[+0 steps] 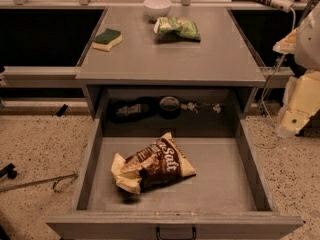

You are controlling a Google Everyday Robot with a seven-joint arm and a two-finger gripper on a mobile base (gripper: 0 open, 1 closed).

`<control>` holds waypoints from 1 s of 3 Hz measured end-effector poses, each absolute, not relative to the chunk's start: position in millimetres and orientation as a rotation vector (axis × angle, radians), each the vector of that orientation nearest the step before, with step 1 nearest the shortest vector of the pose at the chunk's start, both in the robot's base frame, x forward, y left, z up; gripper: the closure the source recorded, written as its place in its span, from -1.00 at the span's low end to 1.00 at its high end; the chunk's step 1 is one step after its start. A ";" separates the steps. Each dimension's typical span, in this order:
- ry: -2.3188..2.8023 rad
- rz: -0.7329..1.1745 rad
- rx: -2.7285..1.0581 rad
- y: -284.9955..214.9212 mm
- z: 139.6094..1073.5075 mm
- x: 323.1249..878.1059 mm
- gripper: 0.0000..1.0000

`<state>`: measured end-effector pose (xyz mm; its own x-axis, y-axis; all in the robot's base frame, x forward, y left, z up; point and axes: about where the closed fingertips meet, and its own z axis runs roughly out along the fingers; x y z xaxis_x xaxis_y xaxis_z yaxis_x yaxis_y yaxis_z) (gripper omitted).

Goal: Pick brown chip bag from top drawer and place on counter

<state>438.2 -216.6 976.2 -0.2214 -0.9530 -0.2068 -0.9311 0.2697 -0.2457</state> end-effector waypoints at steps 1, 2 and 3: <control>2.232 -0.098 -1.725 -216.6 976.2 438.2 -1.00; 2.222 -0.064 -1.728 -212.6 970.2 439.5 -1.00; 2.258 0.091 -1.674 -201.1 914.3 452.0 -1.00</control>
Offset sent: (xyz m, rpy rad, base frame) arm 0.0024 0.0074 -0.0190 0.0476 0.0449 0.0243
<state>452.0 -201.1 914.3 -0.2566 -0.9196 -0.2974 -0.9406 0.3084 -0.1421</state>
